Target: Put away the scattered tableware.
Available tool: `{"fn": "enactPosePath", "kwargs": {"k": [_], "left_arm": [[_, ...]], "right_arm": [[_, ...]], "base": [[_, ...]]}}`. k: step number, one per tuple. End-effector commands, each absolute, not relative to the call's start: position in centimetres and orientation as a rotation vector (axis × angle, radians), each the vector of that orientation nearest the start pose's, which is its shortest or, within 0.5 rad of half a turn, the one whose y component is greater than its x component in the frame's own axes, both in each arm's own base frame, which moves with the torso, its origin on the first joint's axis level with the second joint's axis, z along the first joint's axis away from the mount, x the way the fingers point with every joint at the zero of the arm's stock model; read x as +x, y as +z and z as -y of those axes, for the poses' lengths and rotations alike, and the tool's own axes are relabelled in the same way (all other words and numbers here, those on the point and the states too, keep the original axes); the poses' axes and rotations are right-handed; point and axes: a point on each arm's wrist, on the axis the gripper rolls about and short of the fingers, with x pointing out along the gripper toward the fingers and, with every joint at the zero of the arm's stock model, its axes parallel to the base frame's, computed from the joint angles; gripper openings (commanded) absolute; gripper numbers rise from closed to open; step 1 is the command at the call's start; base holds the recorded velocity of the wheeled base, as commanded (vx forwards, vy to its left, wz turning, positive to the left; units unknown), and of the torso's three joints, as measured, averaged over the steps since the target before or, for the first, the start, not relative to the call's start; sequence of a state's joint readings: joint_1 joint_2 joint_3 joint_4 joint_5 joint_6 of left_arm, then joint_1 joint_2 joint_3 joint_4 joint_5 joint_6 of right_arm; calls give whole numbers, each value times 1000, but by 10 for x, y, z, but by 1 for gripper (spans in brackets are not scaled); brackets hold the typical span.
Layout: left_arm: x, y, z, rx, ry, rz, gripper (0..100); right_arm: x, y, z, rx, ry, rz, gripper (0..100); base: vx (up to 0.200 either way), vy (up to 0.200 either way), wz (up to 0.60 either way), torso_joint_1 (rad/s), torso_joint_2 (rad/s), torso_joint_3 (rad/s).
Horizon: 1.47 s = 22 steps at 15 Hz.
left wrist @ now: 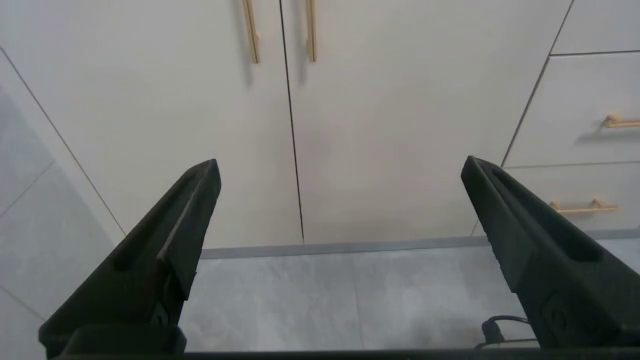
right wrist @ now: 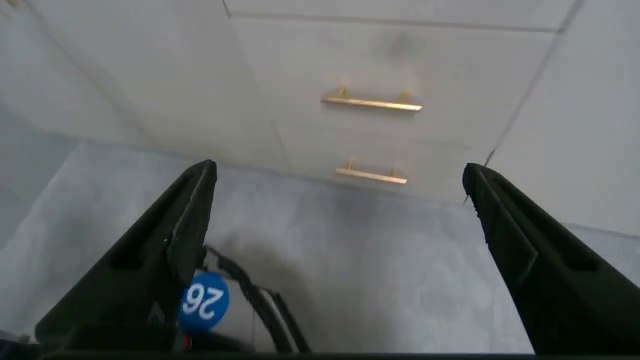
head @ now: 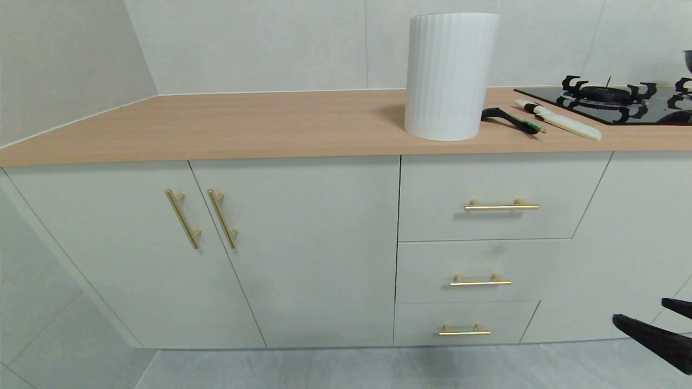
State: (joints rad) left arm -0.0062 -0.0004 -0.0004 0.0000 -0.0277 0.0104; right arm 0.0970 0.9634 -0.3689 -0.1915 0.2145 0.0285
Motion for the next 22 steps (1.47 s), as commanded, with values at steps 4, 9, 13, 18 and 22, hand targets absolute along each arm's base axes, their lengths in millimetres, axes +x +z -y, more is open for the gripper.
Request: {"fn": "enactPosePath", "kwargs": {"k": [4,9,13,18,22], "left_arm": [[-23,76,0,11,-34,2,100],[-23,75,0,11,-34,0,100],[-23,75,0,11,-34,0,100],[-23,76,0,11,-34,0,100],[-23,76,0,11,-34,2,100]], "right_arm": [[226,162,-37,23,340,-603,100],[281,148,-48,-1,333,-648,100],[303,121,-65,-46,316,-679,100],[326,78,-74,-79,263,-723,100],[333,71,-74,-90,218,-729,100]], "base": [[0,0,0,0,0,0],[0,0,0,0,0,0],[0,0,0,0,0,0],[0,0,0,0,0,0],[0,0,0,0,0,0]]}}
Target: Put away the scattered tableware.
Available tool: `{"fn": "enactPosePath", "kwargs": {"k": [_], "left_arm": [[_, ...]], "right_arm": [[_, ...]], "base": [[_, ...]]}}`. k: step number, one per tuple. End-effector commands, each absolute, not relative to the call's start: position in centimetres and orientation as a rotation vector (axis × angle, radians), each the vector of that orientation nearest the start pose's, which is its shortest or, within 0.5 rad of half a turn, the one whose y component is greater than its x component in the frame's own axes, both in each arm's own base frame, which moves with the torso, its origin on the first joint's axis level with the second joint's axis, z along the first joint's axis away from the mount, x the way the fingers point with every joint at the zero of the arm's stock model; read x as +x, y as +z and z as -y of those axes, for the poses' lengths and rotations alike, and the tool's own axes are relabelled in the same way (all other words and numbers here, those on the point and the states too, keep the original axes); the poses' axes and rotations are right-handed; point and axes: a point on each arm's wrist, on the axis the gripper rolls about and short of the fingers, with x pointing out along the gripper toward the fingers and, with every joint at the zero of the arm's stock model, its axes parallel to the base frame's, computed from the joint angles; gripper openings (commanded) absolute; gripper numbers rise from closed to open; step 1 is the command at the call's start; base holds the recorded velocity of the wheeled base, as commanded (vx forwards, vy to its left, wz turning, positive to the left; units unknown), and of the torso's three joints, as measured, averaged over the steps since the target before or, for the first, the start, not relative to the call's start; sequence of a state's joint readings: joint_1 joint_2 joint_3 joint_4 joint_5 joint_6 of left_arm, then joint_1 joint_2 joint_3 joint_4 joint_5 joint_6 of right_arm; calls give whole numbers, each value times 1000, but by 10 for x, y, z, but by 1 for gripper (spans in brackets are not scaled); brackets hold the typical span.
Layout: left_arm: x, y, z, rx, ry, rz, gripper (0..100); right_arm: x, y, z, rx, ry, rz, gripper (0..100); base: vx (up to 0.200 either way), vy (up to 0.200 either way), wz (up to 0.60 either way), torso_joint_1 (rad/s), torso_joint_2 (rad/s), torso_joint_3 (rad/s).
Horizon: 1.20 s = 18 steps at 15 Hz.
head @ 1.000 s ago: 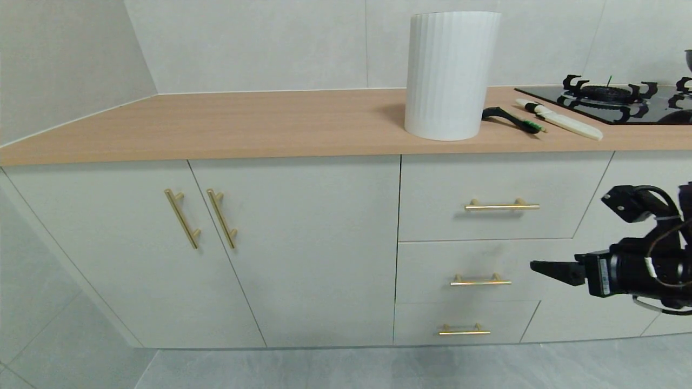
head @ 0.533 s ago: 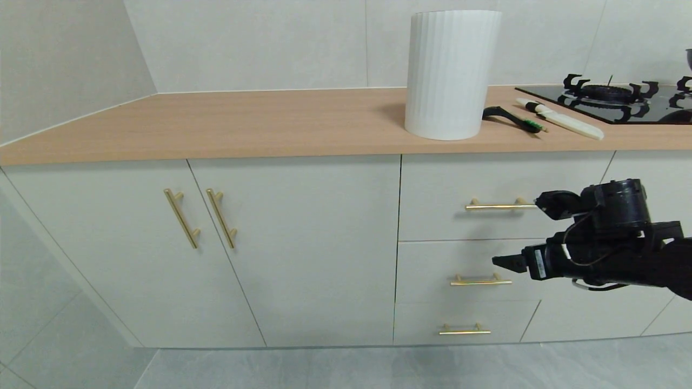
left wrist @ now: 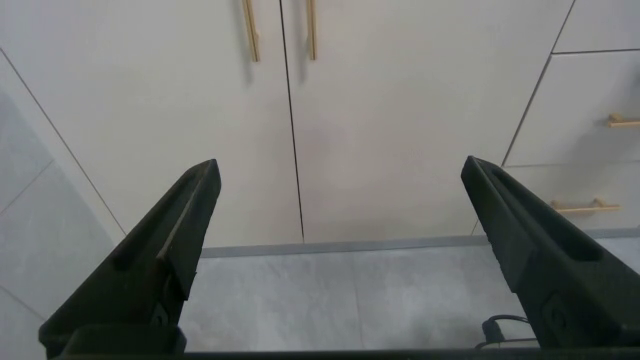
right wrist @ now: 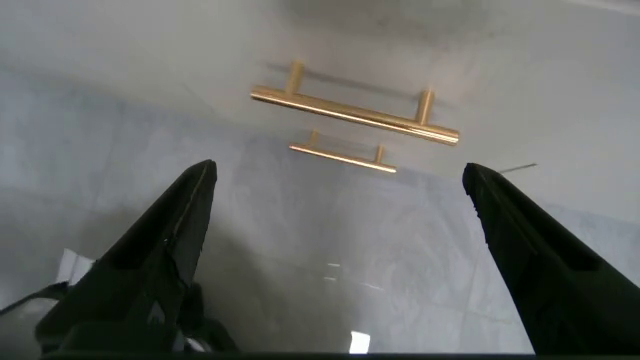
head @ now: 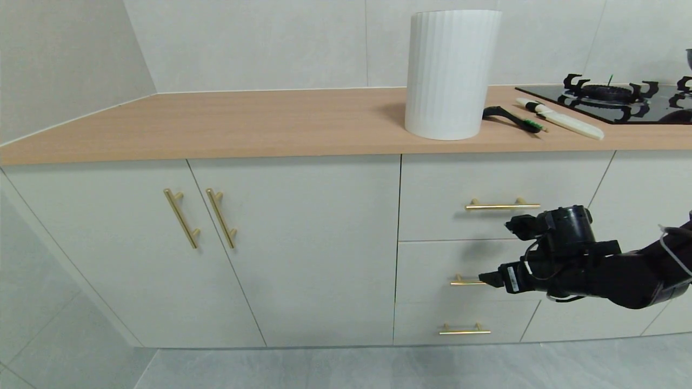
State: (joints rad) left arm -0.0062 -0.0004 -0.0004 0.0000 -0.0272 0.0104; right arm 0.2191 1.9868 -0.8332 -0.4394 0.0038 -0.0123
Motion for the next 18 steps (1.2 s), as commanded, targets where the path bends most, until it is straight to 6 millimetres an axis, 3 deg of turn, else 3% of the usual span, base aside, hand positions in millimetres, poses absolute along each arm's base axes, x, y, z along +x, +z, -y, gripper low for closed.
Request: {"fn": "enactPosePath", "kwargs": {"k": [1,8,14,18], "left_arm": [[-23,75,0,11,-34,0,100],[-23,75,0,11,-34,0,100],[-23,75,0,11,-34,0,100],[-23,75,0,11,-34,0,100]], "right_arm": [[334,70,-74,-91,218,-732,100],[373,14,-66,-99,66,-656,100],[387,2,-65,-43,37,-652,100],[397,-20,-66,-42,-8,-615,100]], "base": [[0,0,0,0,0,0],[0,0,0,0,0,0],[0,0,0,0,0,0],[0,0,0,0,0,0]]}}
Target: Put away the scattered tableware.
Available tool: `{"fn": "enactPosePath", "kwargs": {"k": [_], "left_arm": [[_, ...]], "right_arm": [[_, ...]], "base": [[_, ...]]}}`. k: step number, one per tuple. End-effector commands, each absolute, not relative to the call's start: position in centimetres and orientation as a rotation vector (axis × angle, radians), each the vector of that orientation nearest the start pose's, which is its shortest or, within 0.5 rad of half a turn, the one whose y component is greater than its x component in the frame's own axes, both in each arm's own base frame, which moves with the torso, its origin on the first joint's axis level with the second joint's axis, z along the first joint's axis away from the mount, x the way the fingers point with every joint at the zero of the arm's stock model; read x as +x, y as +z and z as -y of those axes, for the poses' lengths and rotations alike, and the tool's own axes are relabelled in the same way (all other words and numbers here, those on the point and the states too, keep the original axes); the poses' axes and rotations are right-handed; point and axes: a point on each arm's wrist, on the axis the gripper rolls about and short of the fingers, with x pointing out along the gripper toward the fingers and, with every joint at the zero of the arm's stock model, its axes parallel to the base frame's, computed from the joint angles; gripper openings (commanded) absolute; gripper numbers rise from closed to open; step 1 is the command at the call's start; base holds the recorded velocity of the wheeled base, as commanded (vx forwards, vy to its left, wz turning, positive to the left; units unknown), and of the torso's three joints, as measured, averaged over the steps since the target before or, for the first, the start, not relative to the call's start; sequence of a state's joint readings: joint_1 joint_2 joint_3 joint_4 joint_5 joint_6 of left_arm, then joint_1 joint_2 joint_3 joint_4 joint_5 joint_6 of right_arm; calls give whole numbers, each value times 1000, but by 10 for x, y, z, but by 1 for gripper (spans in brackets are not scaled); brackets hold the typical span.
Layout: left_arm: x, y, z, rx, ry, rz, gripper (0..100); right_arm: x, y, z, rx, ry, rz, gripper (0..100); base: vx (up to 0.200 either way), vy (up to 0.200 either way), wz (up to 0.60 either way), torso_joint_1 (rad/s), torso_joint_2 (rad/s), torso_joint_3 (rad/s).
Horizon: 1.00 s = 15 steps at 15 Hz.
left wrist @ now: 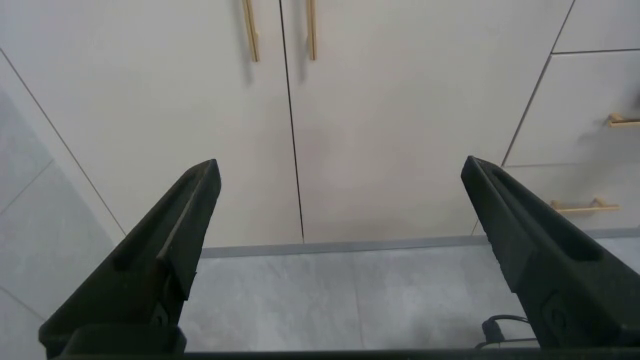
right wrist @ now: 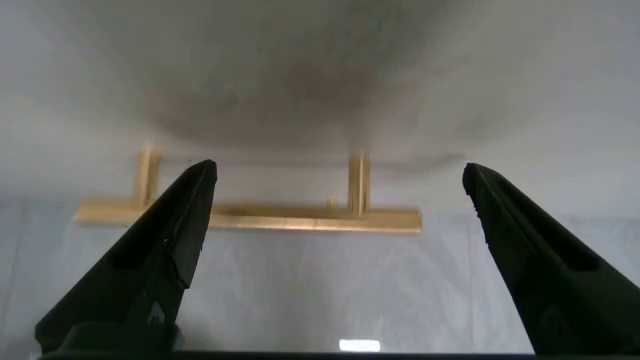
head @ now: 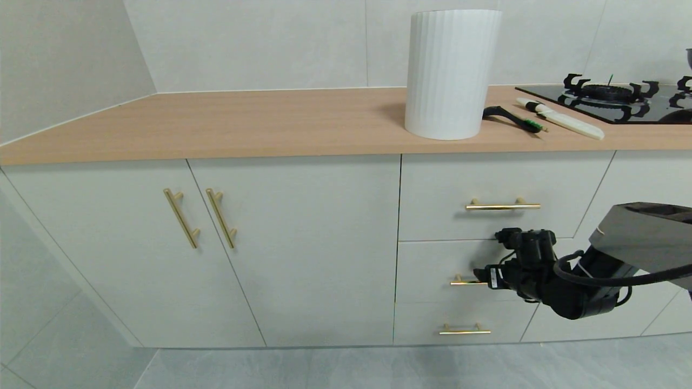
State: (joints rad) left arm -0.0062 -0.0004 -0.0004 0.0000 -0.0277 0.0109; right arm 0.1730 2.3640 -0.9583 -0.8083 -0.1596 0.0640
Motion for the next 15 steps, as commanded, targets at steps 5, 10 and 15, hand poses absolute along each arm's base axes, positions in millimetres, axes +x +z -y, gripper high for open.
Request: {"fn": "enactPosePath", "kwargs": {"k": [5,10,15], "left_arm": [[-23,75,0,11,-34,0,100],[-23,75,0,11,-34,0,100],[-23,75,0,11,-34,0,100]], "right_arm": [[401,-29,-66,-42,-14,-613,100],[400,-29,-66,-44,-14,-621,100],[397,-28,-66,-47,-14,-629,100]], "base": [[0,0,0,0,0,0],[0,0,0,0,0,0],[0,0,0,0,0,0]]}}
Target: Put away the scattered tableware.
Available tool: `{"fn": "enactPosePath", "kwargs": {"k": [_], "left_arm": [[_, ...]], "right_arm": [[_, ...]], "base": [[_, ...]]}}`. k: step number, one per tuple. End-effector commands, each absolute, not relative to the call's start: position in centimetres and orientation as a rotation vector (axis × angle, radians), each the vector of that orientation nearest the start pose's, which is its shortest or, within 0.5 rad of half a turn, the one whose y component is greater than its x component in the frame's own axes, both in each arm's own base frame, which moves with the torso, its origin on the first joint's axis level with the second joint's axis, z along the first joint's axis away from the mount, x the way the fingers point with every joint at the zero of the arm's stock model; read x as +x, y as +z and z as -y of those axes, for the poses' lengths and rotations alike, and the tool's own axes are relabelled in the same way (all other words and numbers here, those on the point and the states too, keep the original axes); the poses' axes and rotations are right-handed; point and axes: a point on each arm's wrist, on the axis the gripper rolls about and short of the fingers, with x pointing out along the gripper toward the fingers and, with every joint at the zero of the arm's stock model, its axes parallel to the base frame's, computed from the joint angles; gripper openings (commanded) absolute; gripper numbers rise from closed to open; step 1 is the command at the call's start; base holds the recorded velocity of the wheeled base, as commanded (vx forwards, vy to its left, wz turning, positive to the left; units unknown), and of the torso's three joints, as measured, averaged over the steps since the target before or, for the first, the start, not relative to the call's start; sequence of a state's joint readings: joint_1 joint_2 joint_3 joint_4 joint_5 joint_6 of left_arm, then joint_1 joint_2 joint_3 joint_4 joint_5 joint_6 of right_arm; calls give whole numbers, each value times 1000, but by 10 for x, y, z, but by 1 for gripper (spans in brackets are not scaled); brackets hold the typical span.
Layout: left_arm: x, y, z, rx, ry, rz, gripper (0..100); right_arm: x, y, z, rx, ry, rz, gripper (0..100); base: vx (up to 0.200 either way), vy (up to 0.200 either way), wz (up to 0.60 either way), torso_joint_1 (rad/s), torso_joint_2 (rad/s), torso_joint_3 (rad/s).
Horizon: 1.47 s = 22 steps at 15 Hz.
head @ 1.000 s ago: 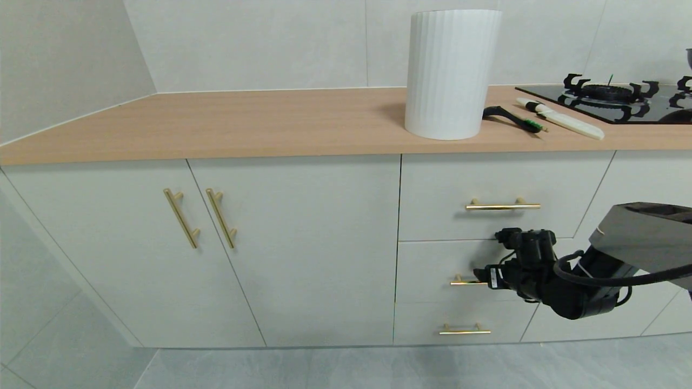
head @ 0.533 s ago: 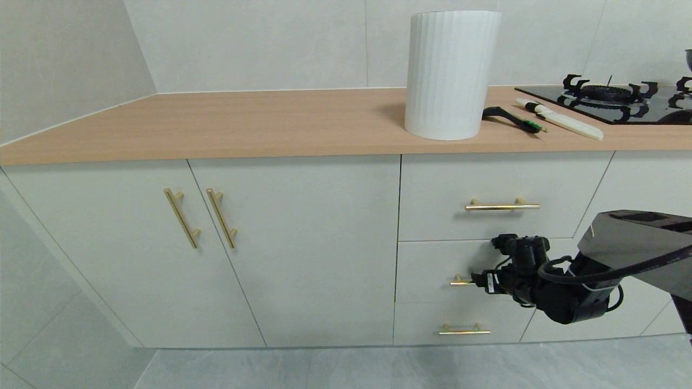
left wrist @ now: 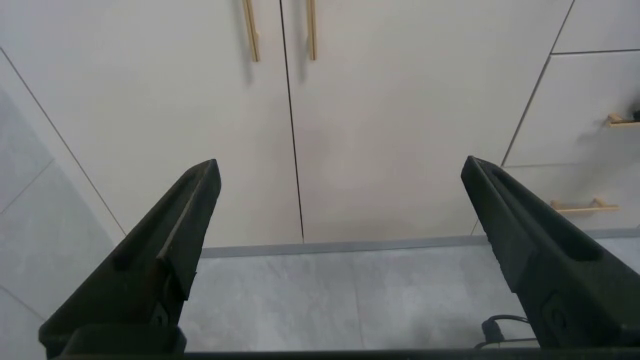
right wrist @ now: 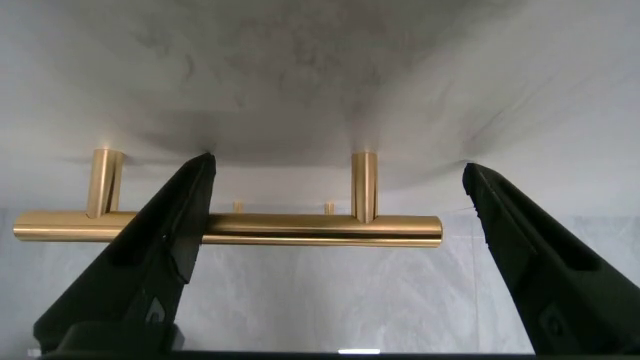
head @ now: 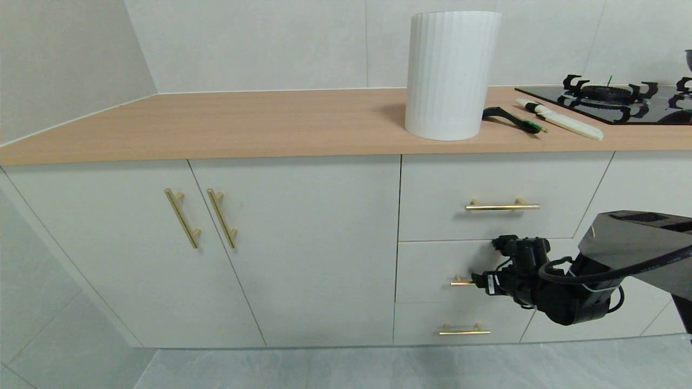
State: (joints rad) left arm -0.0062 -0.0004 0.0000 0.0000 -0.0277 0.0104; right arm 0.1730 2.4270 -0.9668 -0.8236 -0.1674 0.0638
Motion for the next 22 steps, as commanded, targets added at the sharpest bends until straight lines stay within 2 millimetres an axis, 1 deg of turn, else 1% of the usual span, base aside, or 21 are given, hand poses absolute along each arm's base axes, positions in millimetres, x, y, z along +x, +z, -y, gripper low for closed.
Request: {"fn": "enactPosePath", "kwargs": {"k": [1,8,9,11,13,16,17,18,19,20,22], "left_arm": [[-23,76,0,11,-34,2,100],[-23,75,0,11,-34,0,100],[-23,75,0,11,-34,0,100],[-23,76,0,11,-34,2,100],[-23,75,0,11,-34,0,100],[-23,75,0,11,-34,0,100],[-23,76,0,11,-34,2,100],[-23,76,0,11,-34,2,100],[-23,75,0,11,-34,0,100],[-23,75,0,11,-34,0,100],[-23,75,0,11,-34,0,100]], "right_arm": [[396,-29,-66,-48,-14,-633,100],[389,-25,-64,-55,-13,-645,100],[388,-23,-64,-56,-12,-645,100],[383,-12,-63,-59,-8,-664,100],[370,9,-61,-67,-5,-717,100],[346,56,-63,-74,22,-742,100],[340,66,-65,-77,34,-743,100],[325,95,-70,-81,57,-717,100],[321,101,-71,-82,63,-710,100],[308,124,-74,-80,80,-677,100],[303,137,-76,-72,86,-634,100]], "base": [[0,0,0,0,0,0],[0,0,0,0,0,0],[0,0,0,0,0,0],[0,0,0,0,0,0],[0,0,0,0,0,0],[0,0,0,0,0,0],[0,0,0,0,0,0],[0,0,0,0,0,0],[0,0,0,0,0,0],[0,0,0,0,0,0],[0,0,0,0,0,0]]}}
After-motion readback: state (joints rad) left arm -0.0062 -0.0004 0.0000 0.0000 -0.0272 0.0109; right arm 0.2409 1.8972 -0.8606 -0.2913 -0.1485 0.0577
